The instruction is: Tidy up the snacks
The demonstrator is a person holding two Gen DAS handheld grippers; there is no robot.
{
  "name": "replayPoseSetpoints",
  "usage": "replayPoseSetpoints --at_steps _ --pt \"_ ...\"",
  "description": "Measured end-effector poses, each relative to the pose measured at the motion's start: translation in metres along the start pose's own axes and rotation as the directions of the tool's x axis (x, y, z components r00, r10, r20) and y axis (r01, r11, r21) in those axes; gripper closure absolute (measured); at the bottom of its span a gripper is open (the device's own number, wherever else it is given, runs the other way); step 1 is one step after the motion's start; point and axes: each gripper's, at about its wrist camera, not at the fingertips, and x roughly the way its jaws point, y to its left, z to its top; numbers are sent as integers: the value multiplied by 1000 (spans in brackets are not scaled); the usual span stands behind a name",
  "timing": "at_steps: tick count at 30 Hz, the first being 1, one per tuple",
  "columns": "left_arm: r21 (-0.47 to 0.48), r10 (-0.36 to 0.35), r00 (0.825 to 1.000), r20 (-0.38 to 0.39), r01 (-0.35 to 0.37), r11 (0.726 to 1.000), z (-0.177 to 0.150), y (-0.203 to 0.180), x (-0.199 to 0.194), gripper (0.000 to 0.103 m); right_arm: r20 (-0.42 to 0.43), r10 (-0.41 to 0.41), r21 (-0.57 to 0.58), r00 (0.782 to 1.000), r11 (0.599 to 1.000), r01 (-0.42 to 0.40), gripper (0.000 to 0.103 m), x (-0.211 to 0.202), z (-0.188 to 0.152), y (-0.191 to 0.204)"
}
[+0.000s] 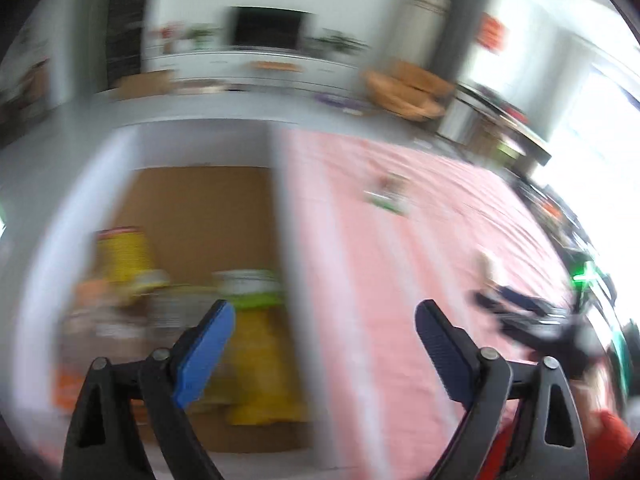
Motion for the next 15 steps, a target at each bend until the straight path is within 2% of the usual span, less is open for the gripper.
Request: replayPoseSetpoints --at_steps 3,6,9,12,15 --pt "114 -147 985 -89 157 981 -6 -72 39 0 -46 -208 45 977 977 210 30 9 -40 -60" --pt "168 -159 974 -160 185 968 -15 -117 83 0 -79 -304 101 949 945 311 30 17 -58 -105" --pt "178 -99 977 -190 134 975 -23 -130 130 0 -93 -334 135 938 929 345 30 17 -72 -127" --pt "202 -2 986 -169 36 979 -30 -127 169 0 -89 -325 155 941 929 336 30 26 -70 -134" --pt "213 81 985 -150 -47 976 -34 -111 201 0 -81 -322 163 943 929 331 29 31 -66 -135"
